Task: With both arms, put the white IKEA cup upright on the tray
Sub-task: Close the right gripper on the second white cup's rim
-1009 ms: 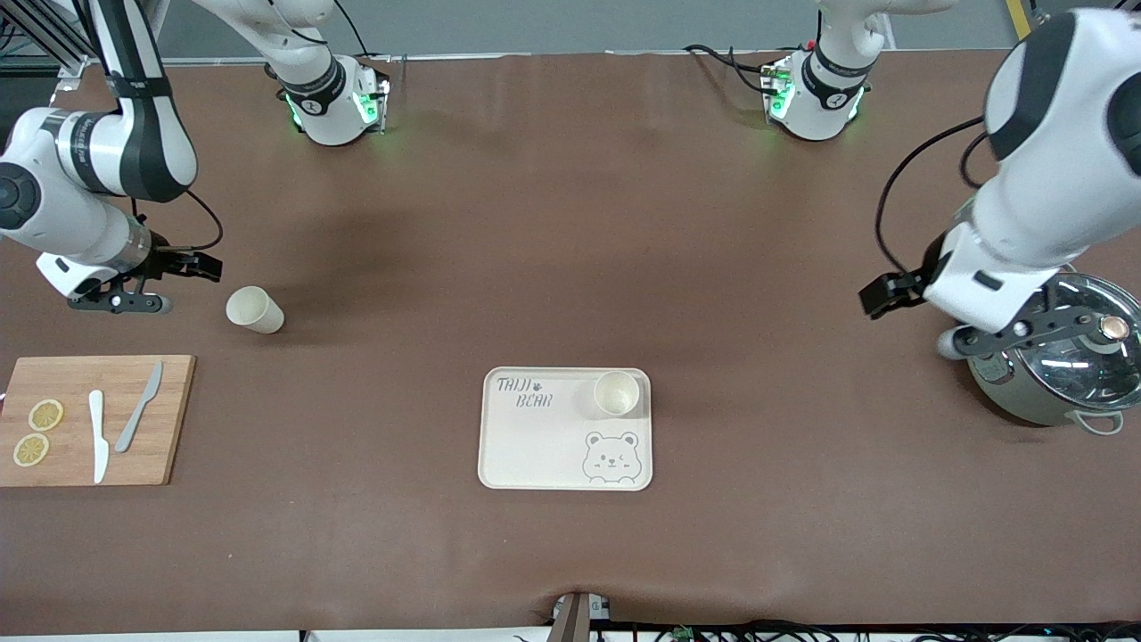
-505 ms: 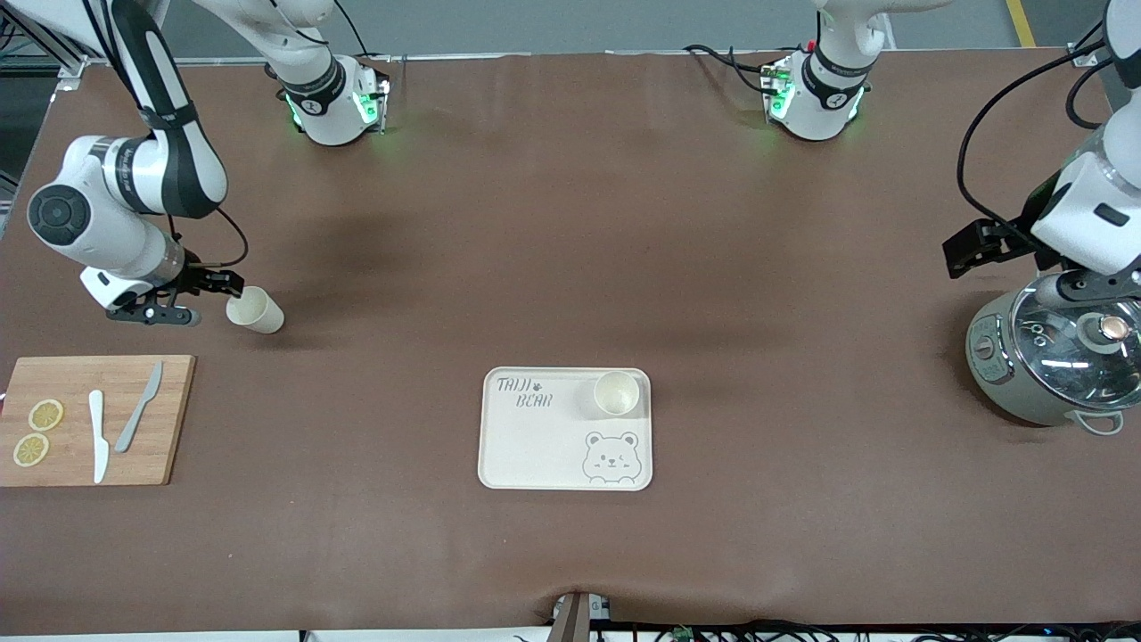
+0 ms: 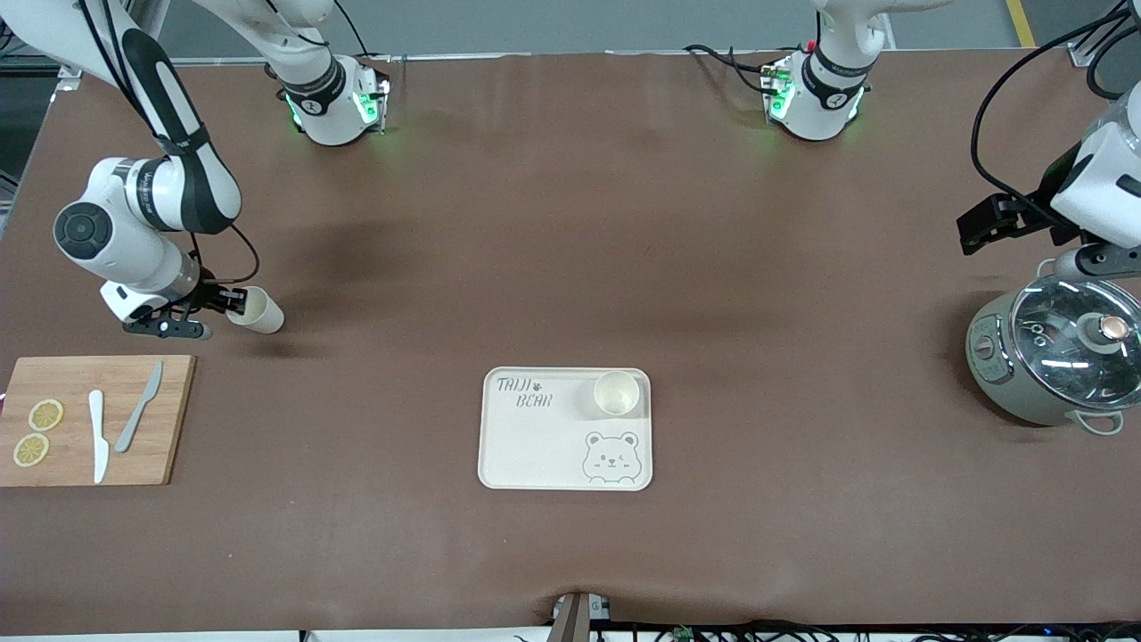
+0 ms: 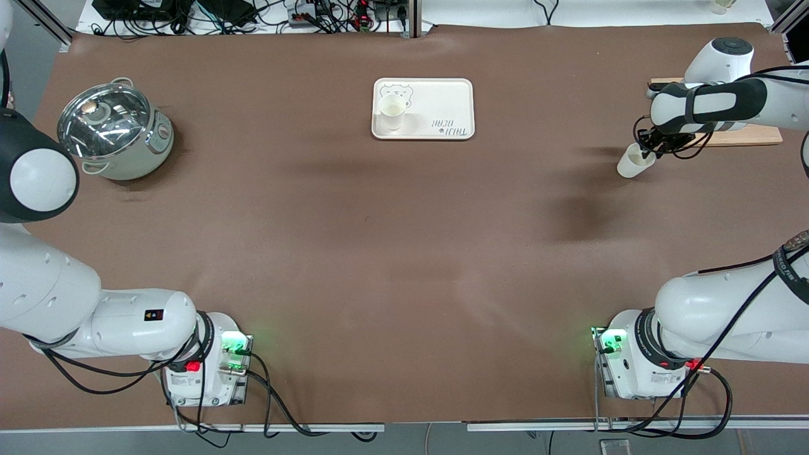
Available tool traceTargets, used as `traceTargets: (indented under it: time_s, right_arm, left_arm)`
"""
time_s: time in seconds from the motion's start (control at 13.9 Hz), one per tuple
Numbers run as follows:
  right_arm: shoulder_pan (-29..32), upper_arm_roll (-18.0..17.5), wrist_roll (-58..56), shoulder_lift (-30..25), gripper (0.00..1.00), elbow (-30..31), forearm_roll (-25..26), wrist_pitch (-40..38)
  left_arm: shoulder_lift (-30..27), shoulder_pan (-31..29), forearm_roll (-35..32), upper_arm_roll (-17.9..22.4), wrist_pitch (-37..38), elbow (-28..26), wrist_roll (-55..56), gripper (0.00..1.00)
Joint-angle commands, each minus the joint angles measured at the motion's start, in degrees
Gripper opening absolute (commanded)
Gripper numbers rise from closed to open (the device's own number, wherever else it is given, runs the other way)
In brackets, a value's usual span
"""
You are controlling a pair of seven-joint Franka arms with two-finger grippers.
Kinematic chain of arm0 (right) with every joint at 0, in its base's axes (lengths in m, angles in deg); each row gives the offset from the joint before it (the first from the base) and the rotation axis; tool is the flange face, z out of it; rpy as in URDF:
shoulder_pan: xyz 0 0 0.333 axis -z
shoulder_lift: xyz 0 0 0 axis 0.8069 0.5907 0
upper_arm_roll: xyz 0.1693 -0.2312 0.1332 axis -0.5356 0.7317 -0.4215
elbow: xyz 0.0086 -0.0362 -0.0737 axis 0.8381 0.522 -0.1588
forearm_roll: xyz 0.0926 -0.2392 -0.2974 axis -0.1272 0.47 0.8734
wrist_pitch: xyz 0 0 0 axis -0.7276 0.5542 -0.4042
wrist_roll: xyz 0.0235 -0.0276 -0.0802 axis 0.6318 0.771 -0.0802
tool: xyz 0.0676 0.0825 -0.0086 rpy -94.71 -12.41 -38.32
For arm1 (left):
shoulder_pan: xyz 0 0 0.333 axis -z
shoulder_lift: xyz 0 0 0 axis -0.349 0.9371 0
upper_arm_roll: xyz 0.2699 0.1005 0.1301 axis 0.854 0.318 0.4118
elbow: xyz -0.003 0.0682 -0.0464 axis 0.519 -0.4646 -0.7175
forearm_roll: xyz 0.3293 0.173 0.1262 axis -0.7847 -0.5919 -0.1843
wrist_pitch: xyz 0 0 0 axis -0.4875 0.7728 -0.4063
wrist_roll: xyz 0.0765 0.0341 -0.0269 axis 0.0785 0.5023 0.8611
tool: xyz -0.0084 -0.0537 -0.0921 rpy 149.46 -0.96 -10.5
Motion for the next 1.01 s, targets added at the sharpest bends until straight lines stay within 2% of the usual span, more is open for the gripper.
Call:
traceTargets:
  time_s: [0.0, 0.14, 0.22, 0.29, 0.43, 0.65, 0.79, 0.94]
  right_arm:
    - [1.5, -0.8, 0.7, 0.0, 0.00, 0.4, 0.4, 1.0]
    - [1.5, -1.2, 2.5, 0.0, 0.00, 0.0, 0.3, 0.0]
    - [0.9, -1.5, 4.1, -0.3, 0.00, -0.5, -1.1, -1.7]
    - [-0.3, -2.0, 6.1, -0.6, 0.00, -1.9, -4.7, -4.5]
    - [-3.8, -2.8, 10.0, -0.7, 0.00, -7.8, -12.4, -14.0]
    - [-9.7, -2.7, 20.3, -0.3, 0.00, -16.0, -18.8, -23.5]
    - [-15.7, -2.6, 29.5, 2.3, 0.00, -22.1, -20.9, -27.2]
    - [-19.8, -2.8, 39.9, 6.8, 0.00, -28.0, -21.1, -27.2]
  left_arm:
    - [-1.9, -0.2, -1.0, 0.0, 0.5, -1.3, -0.6, 1.00]
    - [-2.5, -0.2, -0.9, -0.1, 1.6, -1.3, -0.7, 1.00]
    - [-3.4, -0.2, -0.5, -0.2, 2.1, -1.4, -0.5, 1.00]
    - [-3.8, -0.2, -0.2, -0.3, 2.9, -1.6, 0.1, 1.00]
    - [-4.1, -0.2, -0.1, -0.7, 5.5, -1.5, 0.1, 1.00]
    - [-5.2, -0.1, 0.0, -0.8, 6.9, -1.8, 0.0, 1.00]
    - [-5.6, 0.1, 0.0, -1.0, 7.7, -1.9, 0.1, 1.00]
    - [-5.7, -0.1, 0.8, -1.2, 7.5, -1.9, 0.0, 1.00]
